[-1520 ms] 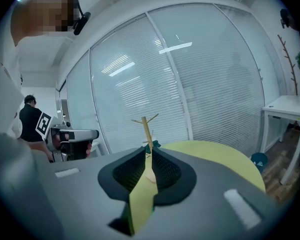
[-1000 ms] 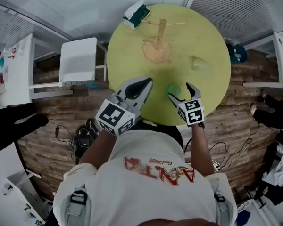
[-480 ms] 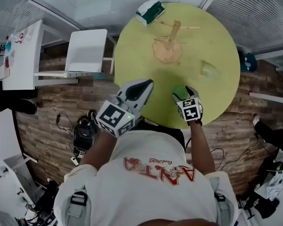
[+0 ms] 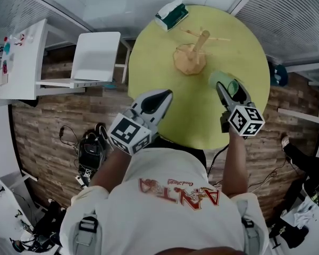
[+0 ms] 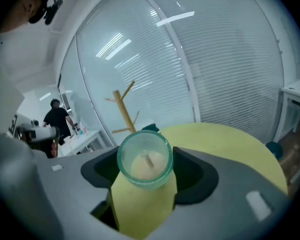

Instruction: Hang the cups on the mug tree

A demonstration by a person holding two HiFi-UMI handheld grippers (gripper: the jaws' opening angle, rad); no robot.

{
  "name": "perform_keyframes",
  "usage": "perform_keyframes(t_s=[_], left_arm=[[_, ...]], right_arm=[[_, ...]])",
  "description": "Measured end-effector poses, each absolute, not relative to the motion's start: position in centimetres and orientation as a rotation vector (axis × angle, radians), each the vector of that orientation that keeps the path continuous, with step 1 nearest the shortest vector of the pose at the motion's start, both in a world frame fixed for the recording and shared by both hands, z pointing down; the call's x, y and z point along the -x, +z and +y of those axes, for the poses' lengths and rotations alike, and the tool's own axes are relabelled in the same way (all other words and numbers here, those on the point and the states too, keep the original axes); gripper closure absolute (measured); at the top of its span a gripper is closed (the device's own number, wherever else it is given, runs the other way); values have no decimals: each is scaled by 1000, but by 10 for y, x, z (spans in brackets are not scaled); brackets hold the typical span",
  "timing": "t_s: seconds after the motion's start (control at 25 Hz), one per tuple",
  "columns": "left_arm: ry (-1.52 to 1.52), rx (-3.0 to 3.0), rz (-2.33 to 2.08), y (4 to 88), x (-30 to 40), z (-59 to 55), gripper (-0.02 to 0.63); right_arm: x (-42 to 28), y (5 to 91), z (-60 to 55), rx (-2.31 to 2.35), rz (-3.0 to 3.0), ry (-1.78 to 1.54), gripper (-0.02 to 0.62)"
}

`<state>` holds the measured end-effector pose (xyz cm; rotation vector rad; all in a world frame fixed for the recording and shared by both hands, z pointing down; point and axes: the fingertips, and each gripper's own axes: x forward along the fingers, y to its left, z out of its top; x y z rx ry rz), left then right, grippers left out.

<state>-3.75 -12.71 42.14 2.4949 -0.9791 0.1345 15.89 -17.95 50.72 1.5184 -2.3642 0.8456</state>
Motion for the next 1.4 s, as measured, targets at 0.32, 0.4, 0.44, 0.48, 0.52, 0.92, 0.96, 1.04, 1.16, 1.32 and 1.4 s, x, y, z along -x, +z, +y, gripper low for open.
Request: perform_keyframes(t_s=[0.32, 0.4, 0.44, 0.48, 0.52, 0.92, 0.96, 1.04, 1.16, 1.32, 1.4], left_arm=[[145, -2473, -995, 426, 45, -141, 598], [148, -2467, -1000, 428, 47, -144, 598], [149, -2462, -1004, 429, 48, -145, 598], [149, -2457, -1009, 430, 49, -146, 598], [149, -2450, -1015, 431, 50, -147, 598], [162, -2406, -1038, 445, 53, -153, 598], [165, -2401, -1040, 447, 54, -153, 598], [171, -2392, -1043, 450, 54, -153, 598], [177, -2383, -1045, 454, 55, -153, 598], [184, -2375, -1047, 457, 57, -151, 598], [187, -2373, -1048, 458, 57, -149, 598]], right_arm=[[-182, 494, -250, -1588, -2475, 1181, 290], [-184, 508, -261, -1566, -2462, 1301, 290], [-183, 513, -266, -1549, -2459, 1363, 290], [-182, 519, -271, -1528, -2459, 1424, 290], [-180, 524, -276, -1509, -2458, 1483, 290], [-165, 581, -308, -1356, -2357, 1859, 290], [-165, 585, -310, -1350, -2342, 1888, 290], [-162, 593, -311, -1339, -2315, 1919, 290], [-156, 601, -311, -1312, -2301, 1967, 290], [-152, 610, -314, -1303, -2291, 2019, 288], [-149, 613, -313, -1303, -2283, 2061, 288]])
